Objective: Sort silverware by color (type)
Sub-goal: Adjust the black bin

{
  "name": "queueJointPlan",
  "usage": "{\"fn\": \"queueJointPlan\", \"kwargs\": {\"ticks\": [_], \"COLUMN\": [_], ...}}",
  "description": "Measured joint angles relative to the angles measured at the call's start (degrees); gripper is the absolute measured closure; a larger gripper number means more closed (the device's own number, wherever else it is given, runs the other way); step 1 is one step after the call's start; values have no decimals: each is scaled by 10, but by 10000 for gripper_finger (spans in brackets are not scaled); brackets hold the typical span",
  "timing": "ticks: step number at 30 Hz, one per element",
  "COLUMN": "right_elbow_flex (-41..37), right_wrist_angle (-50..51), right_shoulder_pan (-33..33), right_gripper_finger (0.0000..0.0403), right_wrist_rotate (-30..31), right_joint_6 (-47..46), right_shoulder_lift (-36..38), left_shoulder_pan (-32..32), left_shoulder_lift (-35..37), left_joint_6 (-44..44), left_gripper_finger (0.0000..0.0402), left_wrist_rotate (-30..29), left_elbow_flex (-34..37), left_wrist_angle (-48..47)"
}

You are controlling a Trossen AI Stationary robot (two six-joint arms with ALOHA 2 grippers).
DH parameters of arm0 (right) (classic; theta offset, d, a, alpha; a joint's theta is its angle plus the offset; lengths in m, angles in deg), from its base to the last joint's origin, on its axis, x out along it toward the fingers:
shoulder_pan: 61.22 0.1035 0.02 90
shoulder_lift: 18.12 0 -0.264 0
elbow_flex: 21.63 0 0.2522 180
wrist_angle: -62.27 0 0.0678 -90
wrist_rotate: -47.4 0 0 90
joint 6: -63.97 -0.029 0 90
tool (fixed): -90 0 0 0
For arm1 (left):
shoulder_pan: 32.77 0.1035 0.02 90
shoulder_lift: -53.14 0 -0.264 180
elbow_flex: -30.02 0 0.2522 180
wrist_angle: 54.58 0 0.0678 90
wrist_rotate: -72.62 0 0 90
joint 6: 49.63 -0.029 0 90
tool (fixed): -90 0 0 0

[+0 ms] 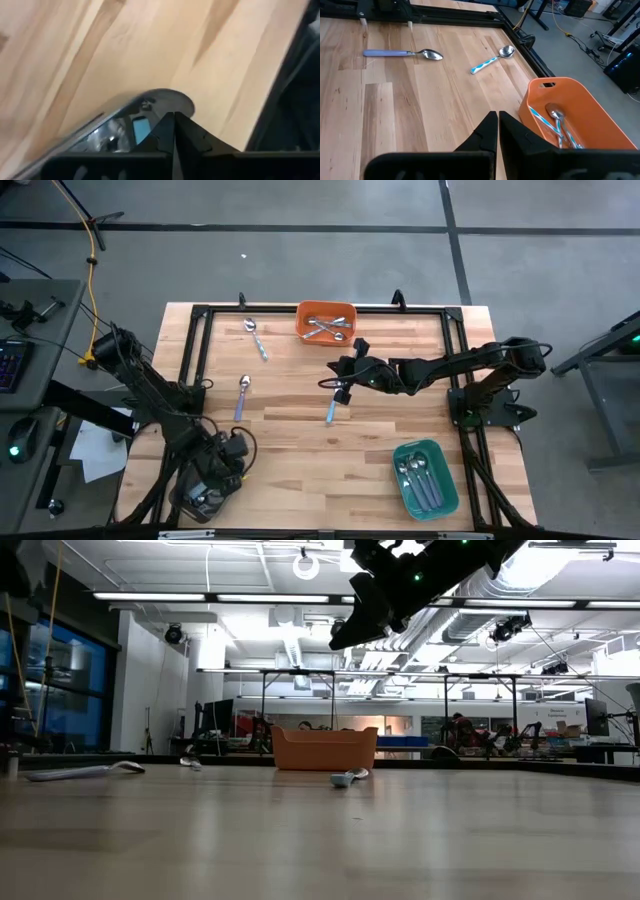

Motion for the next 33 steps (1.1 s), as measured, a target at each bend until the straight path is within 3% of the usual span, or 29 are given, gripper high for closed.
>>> {"fn": "queueJointPlan", "kwargs": {"ticks": [14, 24, 27, 33], "right_elbow_flex": [0, 0, 0, 0], "right_wrist_angle": [5, 4, 4, 4], "right_shoulder_pan": [0, 0, 0, 0], "right_gripper_finger": [403, 403, 403, 403], "right_wrist_rotate": [1, 0, 0, 0], "right_joint_6": [0, 1, 0, 0], "right_shoulder_lift": [0, 0, 0, 0], "left_shoulder_pan": [58, 58, 58, 48], "left_shoulder_lift": [15, 97, 127, 166], "left_joint_6": [-33, -75, -72, -12], "left_gripper_finger": [401, 401, 401, 401], "left_wrist_rotate": [-30, -24, -23, 15], "left_elbow_flex": [38, 38, 31, -18], "left_wrist_angle": [67, 62, -10, -274]}}
